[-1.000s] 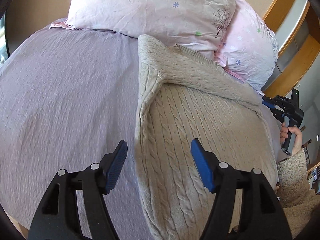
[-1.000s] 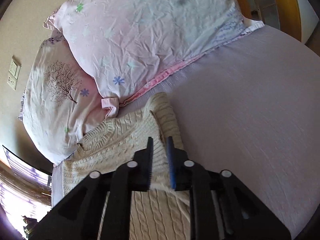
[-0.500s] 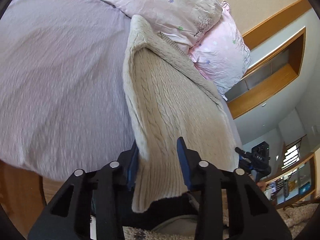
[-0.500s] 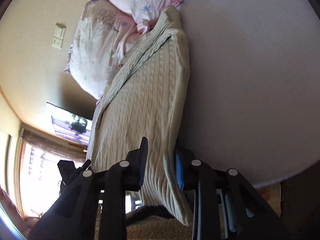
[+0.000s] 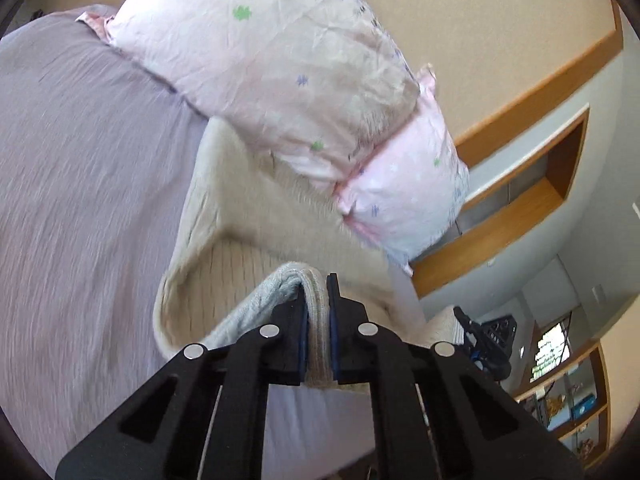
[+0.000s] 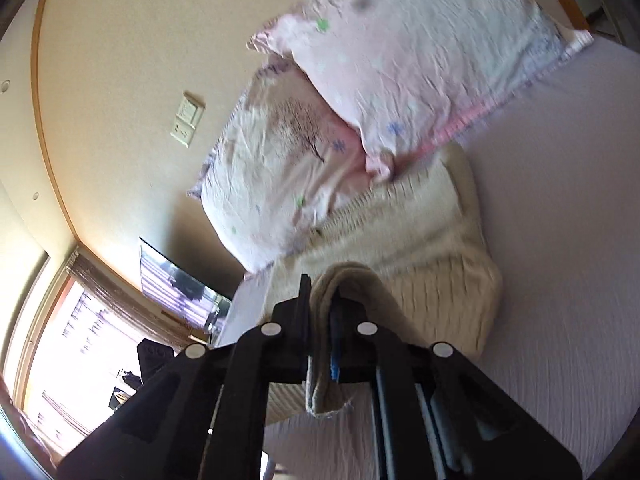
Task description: Fold small clothes
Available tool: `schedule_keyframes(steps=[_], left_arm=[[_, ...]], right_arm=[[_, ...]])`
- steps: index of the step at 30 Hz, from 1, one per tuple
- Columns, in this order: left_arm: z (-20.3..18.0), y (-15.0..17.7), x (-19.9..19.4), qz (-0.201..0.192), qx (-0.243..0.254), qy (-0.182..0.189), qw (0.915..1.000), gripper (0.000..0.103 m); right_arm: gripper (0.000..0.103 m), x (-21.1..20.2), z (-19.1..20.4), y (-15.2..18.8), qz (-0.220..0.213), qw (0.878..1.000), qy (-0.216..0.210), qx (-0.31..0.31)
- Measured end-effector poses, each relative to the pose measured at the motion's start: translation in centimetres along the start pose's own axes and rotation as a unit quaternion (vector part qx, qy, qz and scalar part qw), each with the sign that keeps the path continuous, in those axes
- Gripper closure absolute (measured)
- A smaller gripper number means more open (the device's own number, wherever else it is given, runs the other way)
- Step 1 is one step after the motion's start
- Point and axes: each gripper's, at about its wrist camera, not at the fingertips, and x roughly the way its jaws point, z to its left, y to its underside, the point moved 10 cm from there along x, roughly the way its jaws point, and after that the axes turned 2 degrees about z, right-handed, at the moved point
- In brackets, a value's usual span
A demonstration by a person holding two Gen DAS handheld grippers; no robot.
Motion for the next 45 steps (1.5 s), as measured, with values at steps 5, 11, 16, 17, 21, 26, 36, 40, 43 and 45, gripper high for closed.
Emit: schedule_keyframes(steps=[5, 11, 16, 17, 21, 26, 36, 40, 43, 45], left_arm=[[3.5, -9.8, 8.4, -0.034, -0.069, -0.043, 0.9961, 0.096], [9.2, -11.7, 14.0, -0.01, -0.139, -0.1, 0.9852, 0.095], [7.3, -11.4, 11.5, -0.01, -0.1, -0.088, 0.991, 0.014], [7.0, -11.2, 10.3, -0.021, -0.089, -0.098, 0.991, 0.014], [7.9, -9.3, 8.4, 0.009, -0.073, -0.126, 0.9893, 0.02], [10.0, -5.9, 8.6, 0.063, -0.099, -0.12, 0.9858, 0.039], [9.8, -3.8, 10.3, 0.046, -0.222, -0.023, 0.9737, 0.086], [2.8, -5.5, 11.3, 0.033, -0.172, 0.052, 0.9832, 0.088], [-5.0, -5.3, 15.1, 0.058, -0.132, 0.121, 0.9822, 0.088], [-9.7, -4.1, 19.3, 0.085, -0.118, 0.166, 0.9755, 0.088]], right_arm=[[0.096, 8.2, -6.6, -7.1, -0.023, 0.995, 0.072, 0.062], [0.069, 12.4, -13.2, -7.3, 0.004, 0.974, 0.172, 0.149], [0.002, 7.5, -10.6, -9.0, -0.098, 0.969, 0.213, 0.081], [0.002, 7.0, -10.0, -8.8, -0.099, 0.972, 0.199, 0.072], [0.002, 5.8, -9.4, -7.7, -0.105, 0.979, 0.167, 0.057], [0.002, 6.6, -9.9, -7.3, -0.086, 0.982, 0.158, 0.063], [0.002, 6.9, -9.2, -7.3, -0.075, 0.986, 0.131, 0.066], [0.002, 6.0, -7.7, -8.2, -0.093, 0.988, 0.119, 0.045], [0.002, 4.5, -7.0, -9.1, -0.113, 0.986, 0.122, 0.025], [0.002, 3.4, -7.2, -9.6, -0.125, 0.982, 0.143, 0.012]])
